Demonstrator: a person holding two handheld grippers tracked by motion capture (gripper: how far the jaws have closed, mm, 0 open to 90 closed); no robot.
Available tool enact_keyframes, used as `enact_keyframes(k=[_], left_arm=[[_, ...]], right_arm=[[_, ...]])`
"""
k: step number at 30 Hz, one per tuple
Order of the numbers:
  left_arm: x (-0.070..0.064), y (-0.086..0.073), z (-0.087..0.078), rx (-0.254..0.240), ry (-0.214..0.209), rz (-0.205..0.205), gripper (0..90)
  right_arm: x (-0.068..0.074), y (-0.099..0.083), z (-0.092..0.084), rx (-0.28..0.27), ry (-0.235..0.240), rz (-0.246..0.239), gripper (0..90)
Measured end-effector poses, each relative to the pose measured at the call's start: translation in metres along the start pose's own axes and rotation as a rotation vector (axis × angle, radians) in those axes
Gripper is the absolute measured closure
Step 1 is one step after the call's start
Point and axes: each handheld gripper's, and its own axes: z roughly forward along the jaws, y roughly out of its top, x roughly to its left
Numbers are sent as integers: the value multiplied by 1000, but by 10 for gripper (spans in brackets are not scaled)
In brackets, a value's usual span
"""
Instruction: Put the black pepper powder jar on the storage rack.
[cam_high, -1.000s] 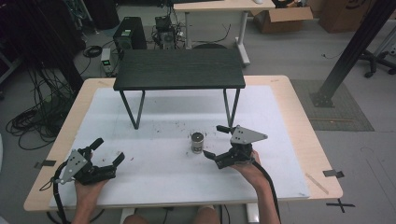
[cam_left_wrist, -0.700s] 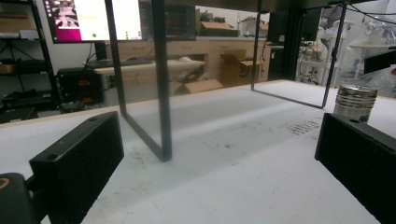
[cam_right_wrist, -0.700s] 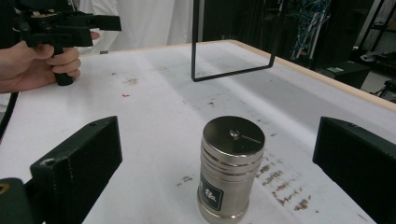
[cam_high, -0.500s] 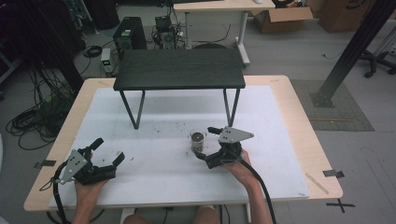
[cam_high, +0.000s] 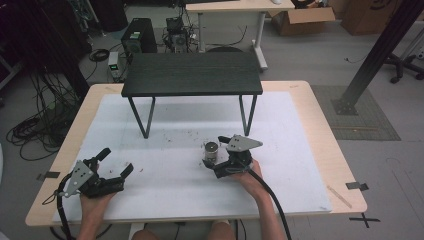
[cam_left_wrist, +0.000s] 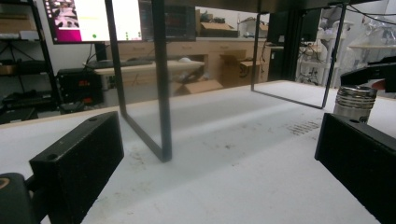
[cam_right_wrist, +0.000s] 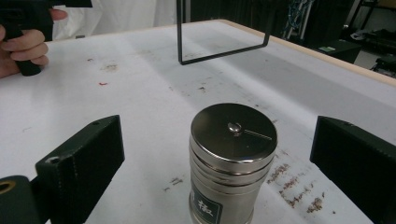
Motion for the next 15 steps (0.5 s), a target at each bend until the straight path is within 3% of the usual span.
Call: enact_keyframes(k=[15], left_arm=[[0, 0, 0, 0, 1, 0, 16]], right_arm=[[-4, -4, 8, 41, -3, 10, 174]])
